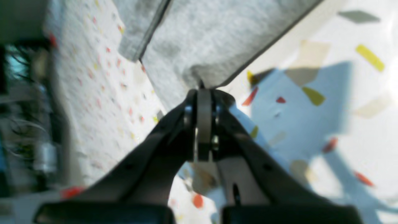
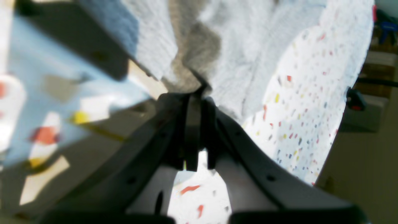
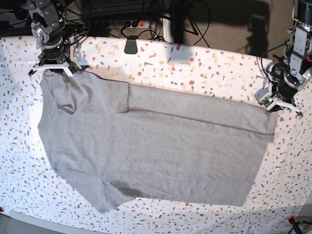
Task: Fold the T-shirt properly
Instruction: 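Pull the shirt edge taut and flatten it with both grippers, then move both grippers to the shirt's side edges near the sleeves, then grasp the shirt's side edges with both grippers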
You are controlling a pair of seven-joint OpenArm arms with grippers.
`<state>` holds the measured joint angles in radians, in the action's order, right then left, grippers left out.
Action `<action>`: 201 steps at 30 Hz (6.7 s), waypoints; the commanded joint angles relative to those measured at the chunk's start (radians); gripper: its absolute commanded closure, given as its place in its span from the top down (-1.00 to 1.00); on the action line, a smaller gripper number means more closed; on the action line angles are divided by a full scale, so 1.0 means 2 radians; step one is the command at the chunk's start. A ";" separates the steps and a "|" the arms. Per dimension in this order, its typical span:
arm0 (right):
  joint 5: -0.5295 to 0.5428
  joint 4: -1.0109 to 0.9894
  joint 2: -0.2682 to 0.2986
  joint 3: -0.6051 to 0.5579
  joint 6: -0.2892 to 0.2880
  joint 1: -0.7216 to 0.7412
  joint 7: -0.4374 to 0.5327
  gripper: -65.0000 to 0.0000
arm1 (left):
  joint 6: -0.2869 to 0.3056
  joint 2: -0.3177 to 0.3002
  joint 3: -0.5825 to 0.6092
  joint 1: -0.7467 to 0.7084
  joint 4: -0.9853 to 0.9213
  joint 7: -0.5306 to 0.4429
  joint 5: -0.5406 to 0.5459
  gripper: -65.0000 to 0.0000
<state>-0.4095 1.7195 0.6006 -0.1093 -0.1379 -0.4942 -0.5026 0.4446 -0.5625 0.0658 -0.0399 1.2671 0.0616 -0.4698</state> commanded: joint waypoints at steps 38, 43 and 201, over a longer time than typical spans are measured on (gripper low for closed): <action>0.027 0.109 0.006 0.101 0.008 -0.170 0.004 -1.00 | -0.002 -0.176 -0.004 -0.173 0.143 0.089 0.182 -1.00; 0.027 0.109 0.006 0.101 0.008 -0.170 0.004 -1.00 | -0.002 -0.176 -0.004 -0.173 0.143 0.094 0.183 -1.00; 0.381 -0.236 -0.056 0.182 -0.172 0.393 -0.109 0.17 | 0.038 0.061 -0.003 0.420 -0.586 -0.109 0.274 -1.00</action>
<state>0.3466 1.2282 0.4664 0.2493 -0.4786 0.2699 -0.7376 0.5201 -0.4286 0.0589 0.7673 0.0830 -0.1280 0.0669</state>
